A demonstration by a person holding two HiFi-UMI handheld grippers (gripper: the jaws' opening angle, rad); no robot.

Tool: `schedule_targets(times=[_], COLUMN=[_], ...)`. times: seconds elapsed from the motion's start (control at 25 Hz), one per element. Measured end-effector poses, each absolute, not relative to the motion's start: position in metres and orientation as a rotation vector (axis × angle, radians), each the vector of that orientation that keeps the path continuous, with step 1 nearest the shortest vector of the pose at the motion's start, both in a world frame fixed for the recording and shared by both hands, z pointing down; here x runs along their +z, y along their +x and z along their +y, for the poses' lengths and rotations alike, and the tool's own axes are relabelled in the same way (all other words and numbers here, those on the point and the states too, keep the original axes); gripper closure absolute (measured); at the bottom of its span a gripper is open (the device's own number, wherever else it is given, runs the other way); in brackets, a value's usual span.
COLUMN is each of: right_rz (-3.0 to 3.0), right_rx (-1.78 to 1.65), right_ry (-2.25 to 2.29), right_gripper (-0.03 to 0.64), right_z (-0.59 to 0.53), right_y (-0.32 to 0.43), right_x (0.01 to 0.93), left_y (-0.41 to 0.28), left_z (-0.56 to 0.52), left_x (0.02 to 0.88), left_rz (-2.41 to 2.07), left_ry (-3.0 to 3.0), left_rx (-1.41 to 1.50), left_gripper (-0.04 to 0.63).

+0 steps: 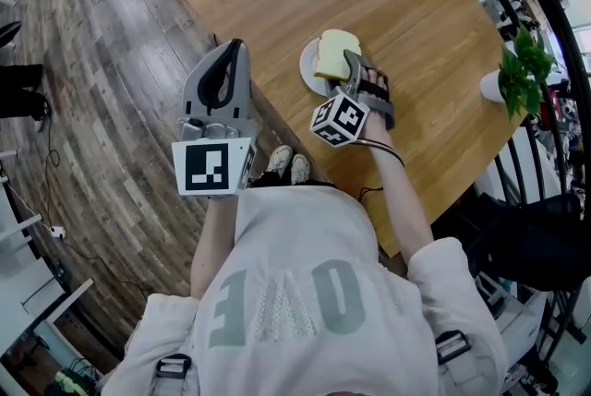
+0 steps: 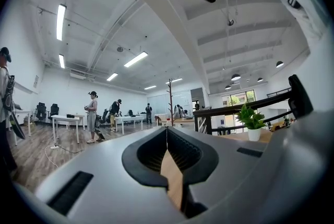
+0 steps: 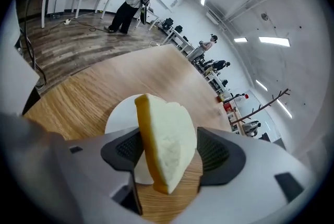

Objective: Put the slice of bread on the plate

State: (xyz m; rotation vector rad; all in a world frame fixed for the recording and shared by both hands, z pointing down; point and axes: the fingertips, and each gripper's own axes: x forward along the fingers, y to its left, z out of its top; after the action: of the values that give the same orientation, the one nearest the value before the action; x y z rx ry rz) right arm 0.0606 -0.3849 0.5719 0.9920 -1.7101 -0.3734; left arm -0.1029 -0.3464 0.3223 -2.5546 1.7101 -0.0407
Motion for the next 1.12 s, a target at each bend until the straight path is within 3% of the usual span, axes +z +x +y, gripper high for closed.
schedule_targets(times=[0.52, 0.96, 1.12], right_rz=[-1.817, -2.622, -2.733], right_rx=[-0.330, 0.259, 0.368], right_ry=[0.996, 1.808, 1.916], right_gripper=[0.314, 0.321, 0.321], right_z=[-0.350, -0.356, -0.343], right_y=[0.047, 0.048, 0.056], right_x=[0.538, 0.349, 0.316], left_y=[-0.098, -0.090, -0.082], left_z=[-0.337, -0.335, -0.332], left_x=[0.313, 0.298, 0.288], left_rz=[1.686, 1.619, 1.581], left_ry=[-2.553, -2.571, -2.575], left_rx=[0.006, 0.050, 0.076], left_gripper=[0.586, 0.586, 0.586])
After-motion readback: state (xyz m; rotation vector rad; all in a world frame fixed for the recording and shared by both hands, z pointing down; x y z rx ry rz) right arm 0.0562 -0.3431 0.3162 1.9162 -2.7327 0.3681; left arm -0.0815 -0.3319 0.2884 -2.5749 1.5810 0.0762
